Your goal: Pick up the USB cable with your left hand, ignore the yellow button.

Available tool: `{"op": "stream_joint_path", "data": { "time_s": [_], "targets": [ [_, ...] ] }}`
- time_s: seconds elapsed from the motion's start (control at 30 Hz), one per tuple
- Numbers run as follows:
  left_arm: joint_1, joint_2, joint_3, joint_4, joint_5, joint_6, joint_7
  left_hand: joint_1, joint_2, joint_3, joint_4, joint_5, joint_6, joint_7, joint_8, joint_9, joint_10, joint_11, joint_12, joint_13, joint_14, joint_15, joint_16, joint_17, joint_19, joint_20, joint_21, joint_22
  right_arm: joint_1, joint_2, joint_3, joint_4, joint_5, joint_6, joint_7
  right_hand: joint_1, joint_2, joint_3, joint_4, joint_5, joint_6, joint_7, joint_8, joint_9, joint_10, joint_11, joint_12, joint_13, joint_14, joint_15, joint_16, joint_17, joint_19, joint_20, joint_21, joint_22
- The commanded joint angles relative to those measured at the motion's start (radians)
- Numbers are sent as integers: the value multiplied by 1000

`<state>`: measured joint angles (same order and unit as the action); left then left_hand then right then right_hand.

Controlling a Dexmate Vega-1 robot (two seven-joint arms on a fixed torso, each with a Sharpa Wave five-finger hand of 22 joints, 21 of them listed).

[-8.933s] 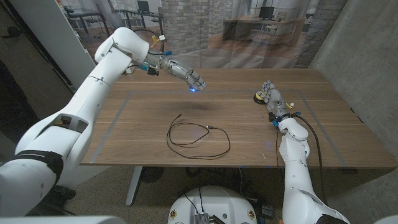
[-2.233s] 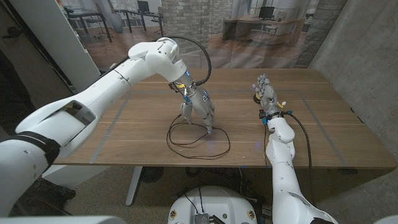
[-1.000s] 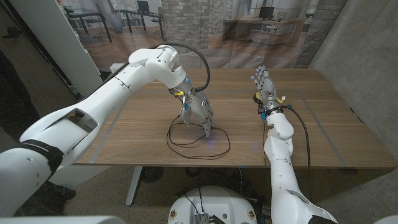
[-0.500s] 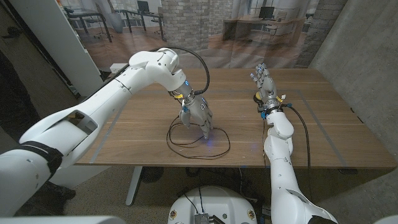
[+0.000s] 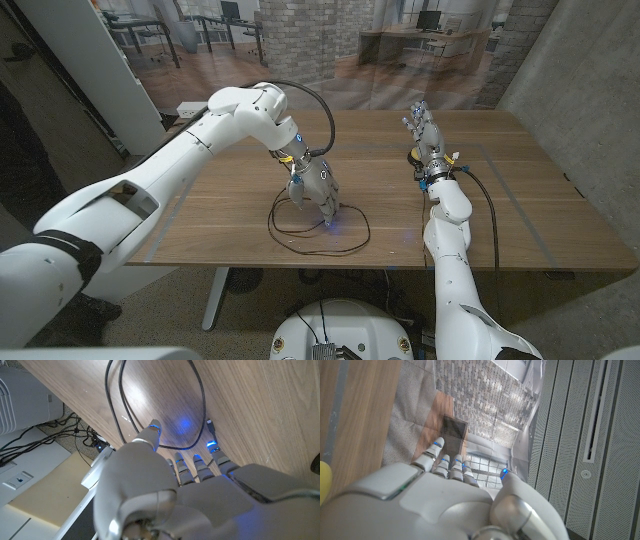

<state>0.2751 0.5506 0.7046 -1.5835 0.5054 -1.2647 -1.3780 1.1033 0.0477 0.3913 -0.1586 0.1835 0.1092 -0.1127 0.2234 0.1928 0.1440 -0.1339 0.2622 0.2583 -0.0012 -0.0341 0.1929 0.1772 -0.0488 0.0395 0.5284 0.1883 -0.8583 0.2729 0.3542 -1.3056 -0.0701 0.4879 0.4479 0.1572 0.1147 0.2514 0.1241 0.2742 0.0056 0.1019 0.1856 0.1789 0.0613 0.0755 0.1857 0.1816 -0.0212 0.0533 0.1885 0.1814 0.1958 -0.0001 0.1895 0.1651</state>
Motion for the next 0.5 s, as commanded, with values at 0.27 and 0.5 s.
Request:
{"op": "stream_joint_path", "data": {
  "time_s": [0.27,0.5],
  "targets": [
    [29,-16,-19,30,36,-28,1,21,3,-10,-2,0,13,-7,4,6,10,-4,4,1,5,-28,3,1,6,2,-6,2,-7,4,-5,-11,-1,9,-6,-9,-2,2,-7,5,4,1,7,4,5,3,9,3,9,6,5,3,8,-3,6,4],
    [24,-10,-9,27,32,-32,0,31,6,-12,-3,0,28,-10,7,6,38,-8,14,3,12,-33,6,1,7,1,-7,2,-14,7,-4,-20,-1,13,-9,-9,-2,2,-8,6,4,1,7,4,5,2,9,3,10,6,5,3,9,-3,6,4]
  ]
}}
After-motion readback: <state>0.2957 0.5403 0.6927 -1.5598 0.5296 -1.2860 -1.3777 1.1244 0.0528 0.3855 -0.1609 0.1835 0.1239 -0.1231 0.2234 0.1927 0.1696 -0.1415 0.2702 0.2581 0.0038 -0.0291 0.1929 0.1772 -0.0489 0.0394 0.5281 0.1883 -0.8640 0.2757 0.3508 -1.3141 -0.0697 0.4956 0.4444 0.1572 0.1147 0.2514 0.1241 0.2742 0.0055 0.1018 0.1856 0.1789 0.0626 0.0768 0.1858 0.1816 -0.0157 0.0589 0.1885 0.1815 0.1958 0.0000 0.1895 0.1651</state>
